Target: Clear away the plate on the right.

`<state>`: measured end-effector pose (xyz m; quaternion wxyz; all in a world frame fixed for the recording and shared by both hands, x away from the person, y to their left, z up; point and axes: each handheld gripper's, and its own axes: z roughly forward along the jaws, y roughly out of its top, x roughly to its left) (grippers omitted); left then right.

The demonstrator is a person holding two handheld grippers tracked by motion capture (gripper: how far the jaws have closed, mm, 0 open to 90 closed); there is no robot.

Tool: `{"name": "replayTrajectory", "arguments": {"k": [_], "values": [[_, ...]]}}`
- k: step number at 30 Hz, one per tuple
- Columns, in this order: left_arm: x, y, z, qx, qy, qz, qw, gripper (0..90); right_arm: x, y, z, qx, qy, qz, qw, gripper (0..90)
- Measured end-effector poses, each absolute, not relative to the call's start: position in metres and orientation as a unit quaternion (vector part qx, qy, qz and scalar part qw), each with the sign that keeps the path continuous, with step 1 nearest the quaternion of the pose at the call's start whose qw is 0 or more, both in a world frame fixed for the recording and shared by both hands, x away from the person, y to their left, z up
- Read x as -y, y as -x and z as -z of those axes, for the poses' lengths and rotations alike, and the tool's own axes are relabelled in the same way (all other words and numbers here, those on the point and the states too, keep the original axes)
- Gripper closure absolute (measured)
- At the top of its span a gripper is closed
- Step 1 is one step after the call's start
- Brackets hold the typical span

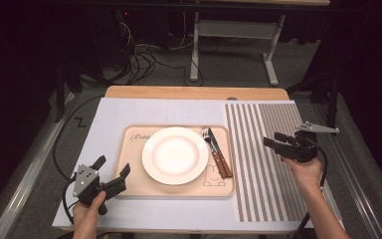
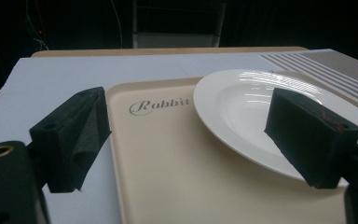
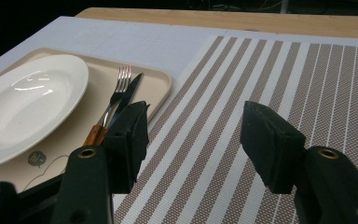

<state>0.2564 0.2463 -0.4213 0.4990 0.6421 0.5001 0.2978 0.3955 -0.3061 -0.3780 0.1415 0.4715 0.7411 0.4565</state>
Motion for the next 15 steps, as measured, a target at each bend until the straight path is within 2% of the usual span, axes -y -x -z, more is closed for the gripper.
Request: {"name": "replayTrajectory", "arguments": {"k": [15], "values": [[-0.246,-0.258,0.421,-0.502,-0.641,-0.296,0.500,14.4,0.312,-0.371,0.374,-0.745,-0.446,-0.462,0.179,41.1]]}}
